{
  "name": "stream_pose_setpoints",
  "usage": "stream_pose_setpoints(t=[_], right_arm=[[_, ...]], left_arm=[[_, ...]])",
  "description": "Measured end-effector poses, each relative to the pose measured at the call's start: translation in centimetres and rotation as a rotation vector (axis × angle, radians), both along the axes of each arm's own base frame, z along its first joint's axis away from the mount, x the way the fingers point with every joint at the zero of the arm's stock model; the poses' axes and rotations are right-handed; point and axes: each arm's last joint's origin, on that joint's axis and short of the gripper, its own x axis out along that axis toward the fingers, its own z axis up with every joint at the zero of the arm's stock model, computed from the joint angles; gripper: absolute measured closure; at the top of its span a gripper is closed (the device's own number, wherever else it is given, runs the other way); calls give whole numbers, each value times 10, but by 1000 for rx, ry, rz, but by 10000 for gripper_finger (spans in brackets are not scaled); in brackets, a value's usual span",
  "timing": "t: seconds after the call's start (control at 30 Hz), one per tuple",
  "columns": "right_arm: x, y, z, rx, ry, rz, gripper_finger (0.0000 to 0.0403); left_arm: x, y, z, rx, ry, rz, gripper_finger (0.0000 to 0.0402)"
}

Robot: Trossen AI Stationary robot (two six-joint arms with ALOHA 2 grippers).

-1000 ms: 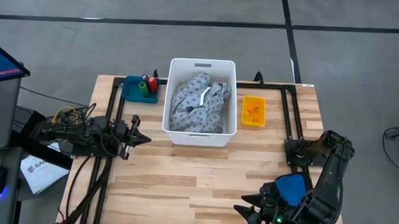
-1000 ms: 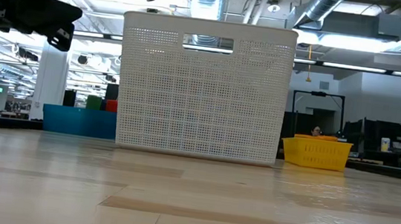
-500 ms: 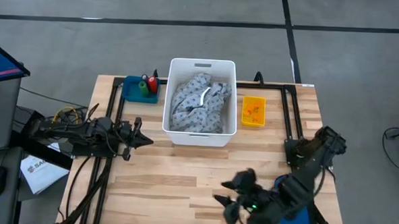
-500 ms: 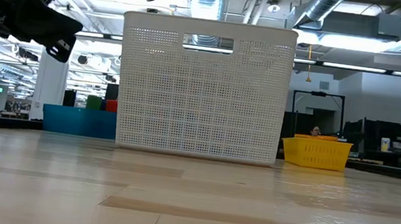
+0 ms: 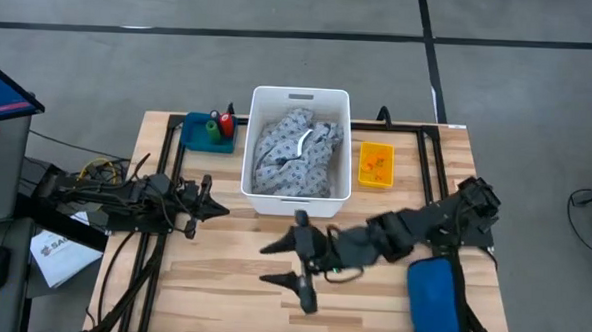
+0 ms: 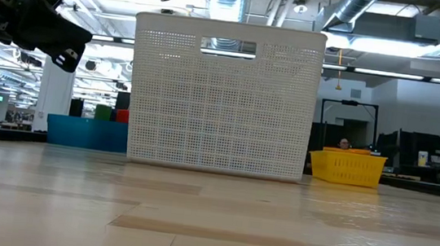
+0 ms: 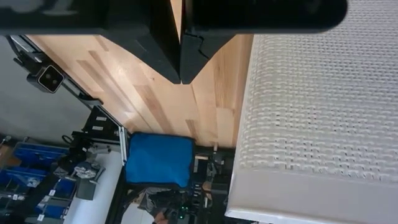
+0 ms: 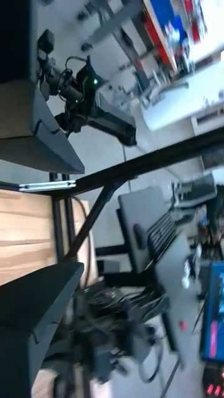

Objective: Pick & place medical supplies in basket/bin
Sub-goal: Return to Home Position

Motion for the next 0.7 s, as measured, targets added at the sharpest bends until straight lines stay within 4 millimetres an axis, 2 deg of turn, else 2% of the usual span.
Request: stream_pose_setpoints(t=[0.23, 0.47, 0.6, 0.7], right_arm=[[26, -47, -6, -67, -16, 51, 163], [40, -92, -4, -100, -29, 135, 163], [33, -110, 6, -188, -60, 155, 163], [15, -124, 22, -265, -66, 142, 163]], left_arm=[[1, 0, -1, 1, 15, 0, 401], [1, 0, -1, 1, 13, 1, 401], [1, 0, -1, 1, 13, 1, 401], [1, 0, -1, 1, 13, 1, 401]])
